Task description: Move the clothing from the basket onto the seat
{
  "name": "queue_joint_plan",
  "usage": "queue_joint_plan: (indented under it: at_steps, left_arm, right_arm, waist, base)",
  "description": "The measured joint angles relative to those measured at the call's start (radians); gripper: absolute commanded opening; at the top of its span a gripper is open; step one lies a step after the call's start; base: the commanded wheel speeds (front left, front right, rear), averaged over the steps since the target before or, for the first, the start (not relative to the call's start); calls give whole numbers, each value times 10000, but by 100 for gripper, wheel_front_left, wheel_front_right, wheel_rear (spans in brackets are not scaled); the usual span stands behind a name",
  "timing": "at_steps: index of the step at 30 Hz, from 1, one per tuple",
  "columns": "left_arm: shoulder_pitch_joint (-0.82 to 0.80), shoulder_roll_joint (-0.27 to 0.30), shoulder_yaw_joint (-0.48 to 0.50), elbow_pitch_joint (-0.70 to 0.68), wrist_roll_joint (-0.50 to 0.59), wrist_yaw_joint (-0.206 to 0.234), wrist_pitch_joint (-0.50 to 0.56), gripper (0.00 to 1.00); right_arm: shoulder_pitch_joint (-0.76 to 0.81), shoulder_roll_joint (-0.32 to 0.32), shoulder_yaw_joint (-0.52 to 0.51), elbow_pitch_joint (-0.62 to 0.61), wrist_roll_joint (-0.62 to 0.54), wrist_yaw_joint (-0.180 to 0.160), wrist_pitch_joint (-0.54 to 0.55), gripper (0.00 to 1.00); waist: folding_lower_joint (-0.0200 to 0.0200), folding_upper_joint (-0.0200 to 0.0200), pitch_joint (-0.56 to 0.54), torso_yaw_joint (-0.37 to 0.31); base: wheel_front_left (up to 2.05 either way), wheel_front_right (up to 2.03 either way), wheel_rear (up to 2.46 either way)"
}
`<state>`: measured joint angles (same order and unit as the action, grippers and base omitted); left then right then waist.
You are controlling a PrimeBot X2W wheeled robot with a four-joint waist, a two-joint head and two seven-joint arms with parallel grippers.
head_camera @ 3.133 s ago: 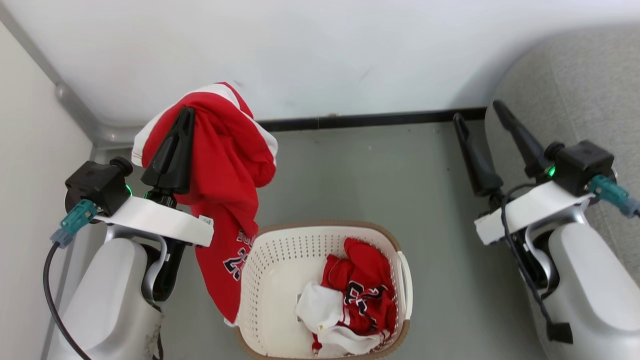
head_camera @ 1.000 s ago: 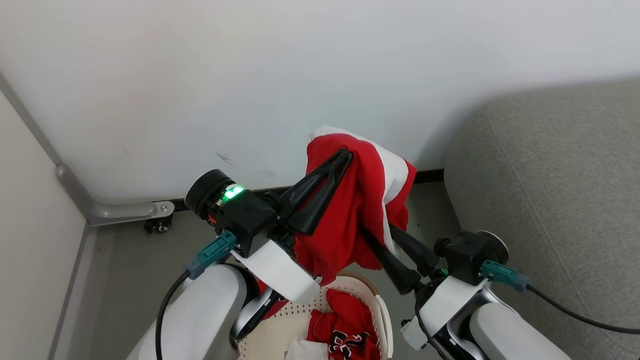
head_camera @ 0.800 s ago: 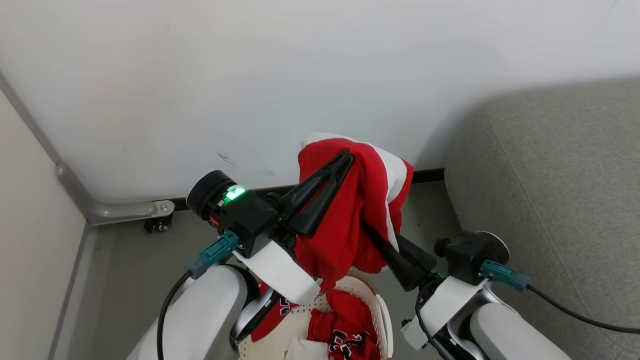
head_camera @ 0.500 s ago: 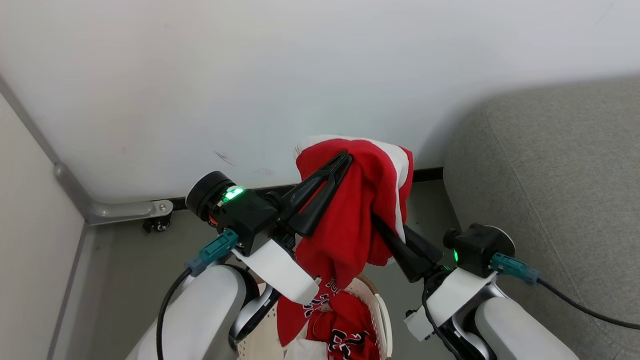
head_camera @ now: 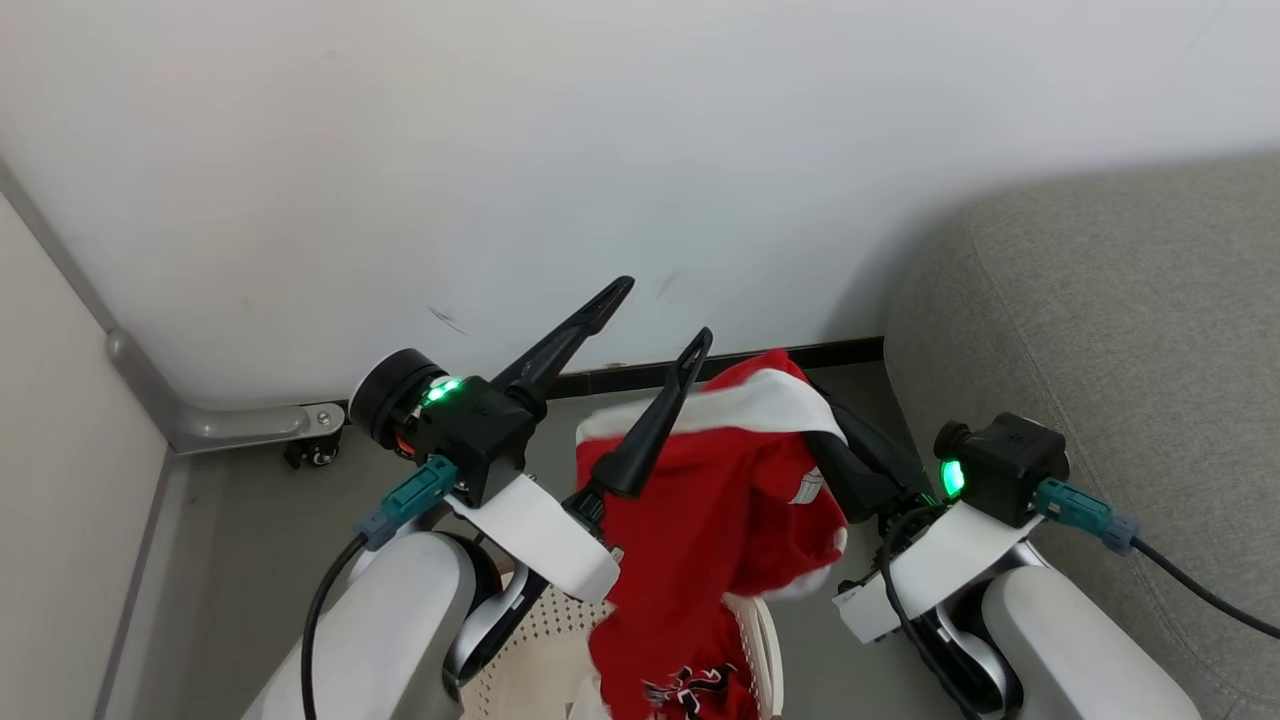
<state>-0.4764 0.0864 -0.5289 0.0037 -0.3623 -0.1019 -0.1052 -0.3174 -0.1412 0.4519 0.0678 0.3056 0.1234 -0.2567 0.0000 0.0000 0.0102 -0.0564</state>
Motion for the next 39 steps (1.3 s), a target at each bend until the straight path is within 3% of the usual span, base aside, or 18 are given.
queue_joint_plan:
  at_steps: [12,20,39]
  left_arm:
    - [138,73,109,15,-4,165,81,100]
    - [137,10,-121,44,-165,134,109,100]
    - [-221,-194,-922,500,-439,-77,176,100]
  right_arm:
    - [21,-86,-656,-286,-345,0,0,0]
    - [109,-261,-1801,-708,-790,0,0,0]
    - [999,-148,-3620,-1862,-1438,0,0,0]
  waist:
    - [0,0,59,-101]
    - [0,0,167,-359]
    - [0,0,519,-1472]
  base:
    - [0,0,0]
    - [0,0,0]
    - [0,0,0]
